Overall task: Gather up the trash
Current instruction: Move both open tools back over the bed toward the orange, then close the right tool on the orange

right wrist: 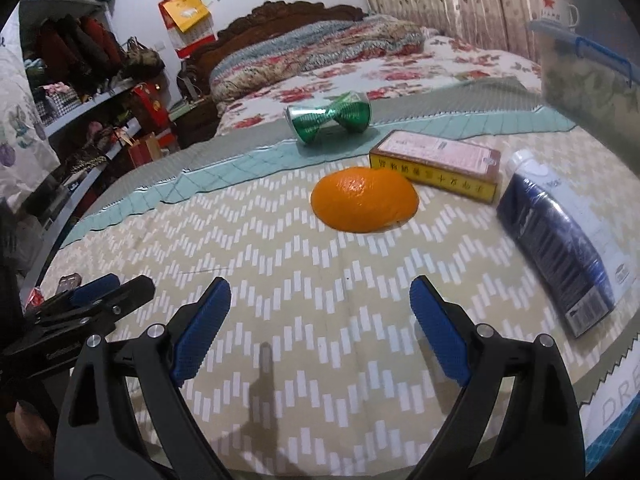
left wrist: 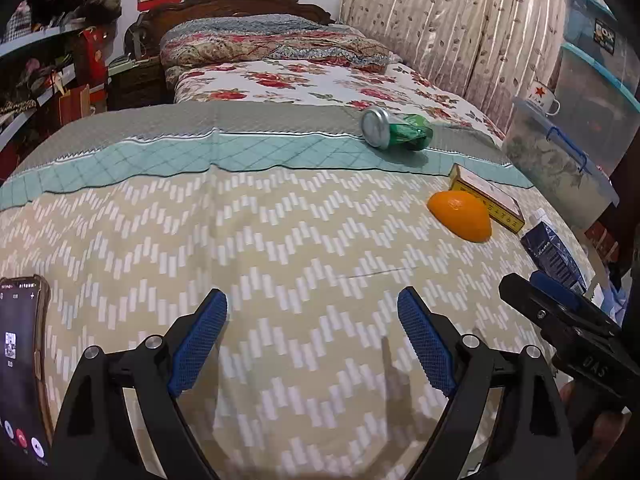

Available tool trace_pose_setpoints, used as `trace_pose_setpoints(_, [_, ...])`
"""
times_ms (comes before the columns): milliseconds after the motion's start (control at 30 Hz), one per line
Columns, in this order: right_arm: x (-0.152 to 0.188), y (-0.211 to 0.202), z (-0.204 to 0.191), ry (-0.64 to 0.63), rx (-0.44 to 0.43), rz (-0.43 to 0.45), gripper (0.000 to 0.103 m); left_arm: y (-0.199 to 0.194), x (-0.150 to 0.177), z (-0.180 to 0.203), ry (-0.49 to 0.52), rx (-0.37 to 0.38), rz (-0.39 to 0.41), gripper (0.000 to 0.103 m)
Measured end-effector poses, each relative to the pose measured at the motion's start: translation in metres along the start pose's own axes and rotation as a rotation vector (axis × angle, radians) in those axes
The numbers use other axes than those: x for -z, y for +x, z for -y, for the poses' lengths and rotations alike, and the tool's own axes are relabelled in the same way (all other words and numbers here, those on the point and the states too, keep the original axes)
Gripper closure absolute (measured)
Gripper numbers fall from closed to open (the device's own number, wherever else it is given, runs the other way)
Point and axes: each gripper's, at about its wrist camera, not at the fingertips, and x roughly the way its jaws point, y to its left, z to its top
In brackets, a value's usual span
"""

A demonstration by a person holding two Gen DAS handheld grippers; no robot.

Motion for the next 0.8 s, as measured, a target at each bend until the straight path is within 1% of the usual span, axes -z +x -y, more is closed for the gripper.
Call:
trace_pose_setpoints(133, [-0.007,-0.004,0.011,-0.015,-0.010,0.016,0.017,-0.002,-0.009,0.017,0.047,-0.002,0.007,0.020])
trace_pose_setpoints(200, [-0.020,0.005,0.017,-0.039,-0.011,-0.021,0.019,-0.001,-0.017,0.028,0.079,0.014,0.005,0.020])
trace_pose_setpoints(233, [-0.031,0.017,0.022,-0.055,-0.014,-0.059,0.020,-0.001,-0.021,0.031,0.085,0.028,0.001,0.021])
trace_pose_setpoints(267, [-0.038,0.024,0.024,-0.070,-0.003,-0.066,0.021,0.000,-0.026,0.034,0.088,0.048,-0.006,0.022])
trace_pose_setpoints(300, [-0.048,0.034,0.027,-0.093,0.033,-0.070,0.021,0.001,-0.029,0.037,0.089,0.061,-0.011,0.027])
trace_pose_setpoints(333, [-0.058,0.045,0.030,-0.104,0.058,-0.081,0.021,0.000,-0.034,0.038,0.092,0.078,-0.016,0.029])
trace_pose_setpoints(367, [-0.064,0.053,0.032,-0.102,0.057,-0.094,0.021,-0.001,-0.039,0.039,0.096,0.091,-0.017,0.029])
trace_pose_setpoints(400, [-0.072,0.065,0.034,-0.093,0.040,-0.127,0.021,-0.002,-0.043,0.039,0.095,0.099,-0.015,0.029])
trace_pose_setpoints(467, [-0.080,0.081,0.035,-0.095,0.034,-0.148,0.021,-0.005,-0.049,0.036,0.089,0.086,-0.008,0.029])
trace_pose_setpoints(533, [-0.084,0.091,0.031,-0.122,0.041,-0.145,0.020,-0.009,-0.053,0.028,0.090,0.062,0.000,0.030])
trace_pose_setpoints(567, [-0.085,0.095,0.028,-0.140,0.037,-0.144,0.024,-0.012,-0.054,0.023,0.086,0.047,0.002,0.030])
trace_pose_setpoints(600, [-0.085,0.097,0.023,-0.166,0.021,-0.150,0.035,-0.014,-0.055,0.017,0.080,0.038,0.004,0.031])
trace_pose_setpoints(633, [-0.083,0.096,0.017,-0.204,0.002,-0.144,0.043,-0.016,-0.055,0.013,0.074,0.029,0.005,0.033])
trace_pose_setpoints(667, [-0.081,0.095,0.012,-0.229,-0.012,-0.140,0.060,-0.019,-0.053,0.006,0.066,0.015,0.003,0.035])
trace_pose_setpoints(700, [-0.078,0.094,0.007,-0.249,-0.040,-0.145,0.069,-0.021,-0.051,0.002,0.058,0.007,0.000,0.035])
trace_pose_setpoints(733, [-0.072,0.093,0.001,-0.272,-0.060,-0.163,0.070,-0.023,-0.047,-0.004,0.044,-0.002,-0.006,0.035])
trace_pose_setpoints(767, [-0.070,0.091,-0.004,-0.287,-0.071,-0.163,0.075,-0.024,-0.042,-0.010,0.030,-0.007,-0.015,0.037])
trace_pose_setpoints(800, [-0.066,0.088,-0.007,-0.294,-0.103,-0.167,0.076,-0.025,-0.036,-0.016,0.018,-0.009,-0.028,0.041])
